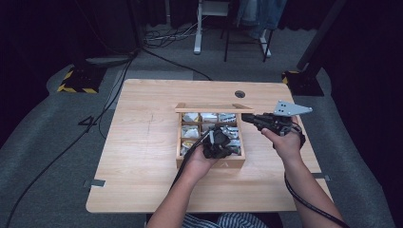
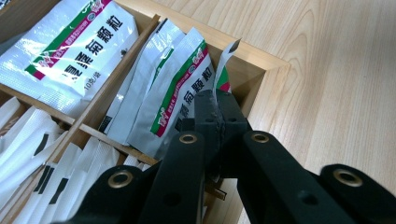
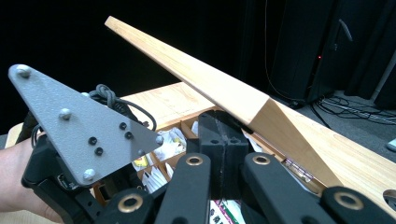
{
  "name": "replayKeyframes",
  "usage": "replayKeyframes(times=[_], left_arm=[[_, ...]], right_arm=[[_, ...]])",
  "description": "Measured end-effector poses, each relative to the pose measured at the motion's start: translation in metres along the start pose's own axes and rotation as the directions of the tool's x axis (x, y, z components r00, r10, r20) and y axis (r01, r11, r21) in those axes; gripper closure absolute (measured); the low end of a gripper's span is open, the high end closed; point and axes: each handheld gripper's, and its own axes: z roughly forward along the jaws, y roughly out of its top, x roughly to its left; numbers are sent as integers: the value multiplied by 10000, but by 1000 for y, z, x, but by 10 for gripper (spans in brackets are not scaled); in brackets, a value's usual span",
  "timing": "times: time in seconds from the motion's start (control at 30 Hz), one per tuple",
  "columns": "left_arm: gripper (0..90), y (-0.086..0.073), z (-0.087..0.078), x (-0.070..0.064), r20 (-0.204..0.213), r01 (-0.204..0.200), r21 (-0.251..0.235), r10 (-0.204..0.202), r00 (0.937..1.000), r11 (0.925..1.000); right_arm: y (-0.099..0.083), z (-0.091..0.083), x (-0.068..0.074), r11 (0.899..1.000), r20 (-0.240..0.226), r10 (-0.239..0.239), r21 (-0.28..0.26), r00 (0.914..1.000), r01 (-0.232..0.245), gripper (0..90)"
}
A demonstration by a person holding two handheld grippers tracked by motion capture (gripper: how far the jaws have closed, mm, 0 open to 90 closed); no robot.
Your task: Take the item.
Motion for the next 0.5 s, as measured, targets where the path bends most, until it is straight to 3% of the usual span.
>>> replayKeyframes(times=[0.5], left_arm=[[898,12,-26,-5,-15,-58,-830,57,10000,9965]], right_arm=[[0,0,0,10000,18,-15,-1,10000,15,900]])
